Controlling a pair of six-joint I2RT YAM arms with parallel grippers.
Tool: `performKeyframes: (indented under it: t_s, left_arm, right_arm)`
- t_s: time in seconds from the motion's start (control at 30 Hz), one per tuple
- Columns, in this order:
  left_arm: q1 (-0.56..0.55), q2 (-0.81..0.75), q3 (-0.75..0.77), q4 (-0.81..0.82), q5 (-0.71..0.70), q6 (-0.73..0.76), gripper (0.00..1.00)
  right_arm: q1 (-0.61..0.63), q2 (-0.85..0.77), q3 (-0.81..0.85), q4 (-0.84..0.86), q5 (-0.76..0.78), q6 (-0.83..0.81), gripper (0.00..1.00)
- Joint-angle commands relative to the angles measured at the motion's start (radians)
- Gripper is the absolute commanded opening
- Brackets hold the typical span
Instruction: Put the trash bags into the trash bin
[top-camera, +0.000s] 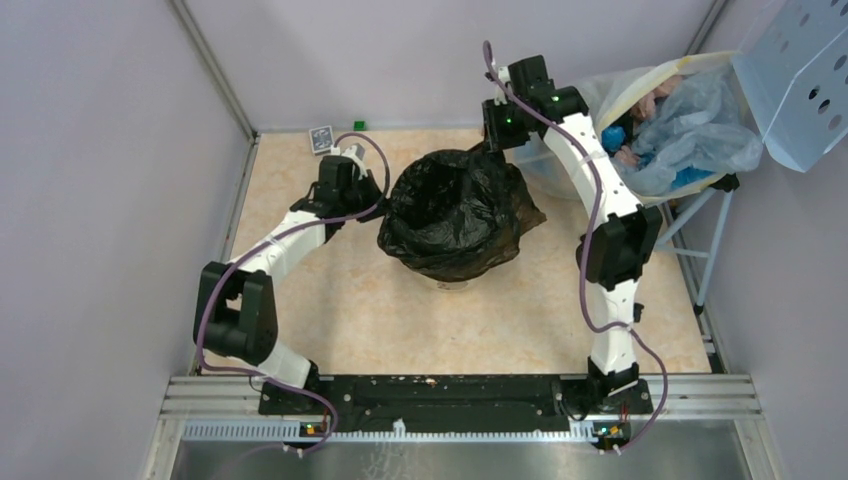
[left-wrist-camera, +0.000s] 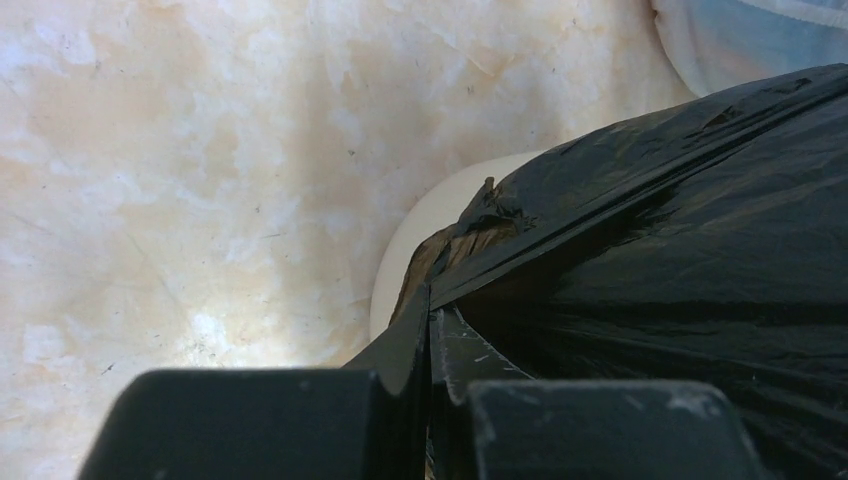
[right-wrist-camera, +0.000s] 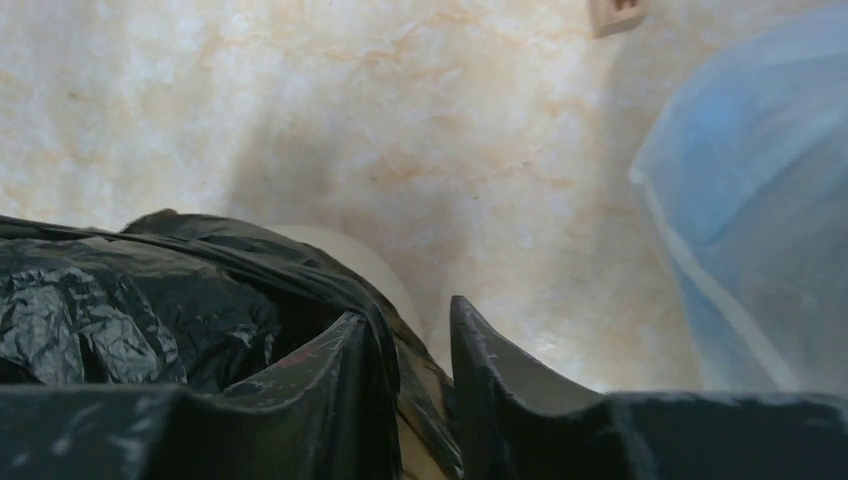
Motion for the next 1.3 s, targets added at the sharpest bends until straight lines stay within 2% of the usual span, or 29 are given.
performKeyframes:
  t_s: [0.0, 0.13, 0.33, 0.43, 0.6, 0.77, 0.83, 0.87, 1.07, 1.27]
  left_arm:
    - [0.010, -0.017, -0.010, 0.006, 0.002, 0.003, 0.00]
    - [0.010, -0.034, -0.002, 0.008, -0.009, 0.004, 0.00]
    - [0.010, -0.039, 0.013, -0.003, -0.012, 0.011, 0.00]
    - [0.010, -0.041, 0.013, -0.004, -0.015, 0.013, 0.00]
    - [0.010, -0.033, 0.021, -0.011, -0.015, 0.015, 0.00]
    - [0.010, -0.042, 0.028, -0.024, -0.043, 0.014, 0.00]
    - [0.010, -0.048, 0.028, -0.026, -0.049, 0.014, 0.00]
    - [0.010, -0.050, 0.028, -0.026, -0.048, 0.014, 0.00]
    - [0.010, -0.052, 0.027, -0.022, -0.036, 0.014, 0.00]
    - [0.009, -0.040, 0.020, -0.021, -0.003, 0.006, 0.00]
  right_arm:
    - [-0.016, -0.046, 0.127, -0.065, 0.130, -0.008, 0.40]
    - [-0.016, -0.138, 0.094, -0.074, 0.154, -0.014, 0.57]
    - [0.006, -0.287, -0.026, -0.086, 0.128, -0.023, 0.59]
    - [0.061, -0.344, -0.096, -0.082, 0.165, -0.036, 0.65]
    - [0.171, -0.342, -0.105, -0.132, 0.302, -0.036, 0.69]
    - [0.208, -0.337, -0.158, -0.163, 0.366, -0.028, 0.68]
    - [0.209, -0.344, -0.191, -0.163, 0.380, -0.024, 0.61]
    - [0.209, -0.351, -0.210, -0.159, 0.389, -0.019, 0.54]
    - [0.187, -0.443, -0.357, -0.081, 0.397, 0.004, 0.00]
    - [0.096, -0.556, -0.570, -0.004, 0.326, 0.039, 0.00]
